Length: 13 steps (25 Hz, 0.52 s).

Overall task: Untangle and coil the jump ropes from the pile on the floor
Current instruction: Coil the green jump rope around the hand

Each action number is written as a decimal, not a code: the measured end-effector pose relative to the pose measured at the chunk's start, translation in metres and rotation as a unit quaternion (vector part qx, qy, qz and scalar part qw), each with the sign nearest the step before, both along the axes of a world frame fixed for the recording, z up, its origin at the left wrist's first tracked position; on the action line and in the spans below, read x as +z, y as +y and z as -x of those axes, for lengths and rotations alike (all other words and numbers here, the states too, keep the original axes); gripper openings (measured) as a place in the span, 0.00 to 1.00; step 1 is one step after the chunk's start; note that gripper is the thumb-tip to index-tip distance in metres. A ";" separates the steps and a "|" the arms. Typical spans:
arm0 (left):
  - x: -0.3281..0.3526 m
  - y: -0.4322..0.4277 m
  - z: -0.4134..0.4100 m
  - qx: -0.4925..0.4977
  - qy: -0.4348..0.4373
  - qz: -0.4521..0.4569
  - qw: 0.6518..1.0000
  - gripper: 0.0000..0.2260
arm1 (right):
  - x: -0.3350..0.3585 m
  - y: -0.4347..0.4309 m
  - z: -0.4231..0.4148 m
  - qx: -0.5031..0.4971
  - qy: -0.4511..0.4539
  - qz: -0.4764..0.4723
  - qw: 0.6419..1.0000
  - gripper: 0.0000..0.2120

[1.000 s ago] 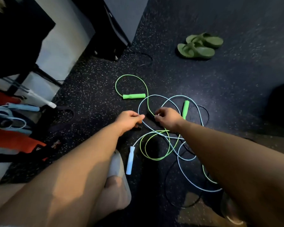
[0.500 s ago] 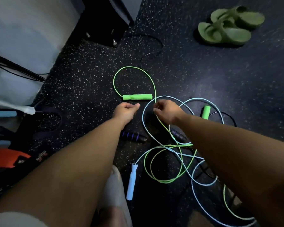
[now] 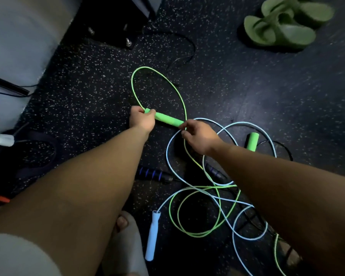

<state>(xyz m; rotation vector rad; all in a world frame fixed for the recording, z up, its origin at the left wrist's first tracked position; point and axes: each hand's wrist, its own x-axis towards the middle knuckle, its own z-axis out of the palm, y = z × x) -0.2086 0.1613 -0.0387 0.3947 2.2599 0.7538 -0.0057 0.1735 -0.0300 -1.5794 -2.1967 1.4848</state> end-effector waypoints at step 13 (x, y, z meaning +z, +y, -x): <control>0.248 -0.035 -0.100 -0.311 -0.138 -0.125 0.932 0.11 | 0.201 -0.013 -0.065 -0.063 -0.031 -0.235 0.969 0.35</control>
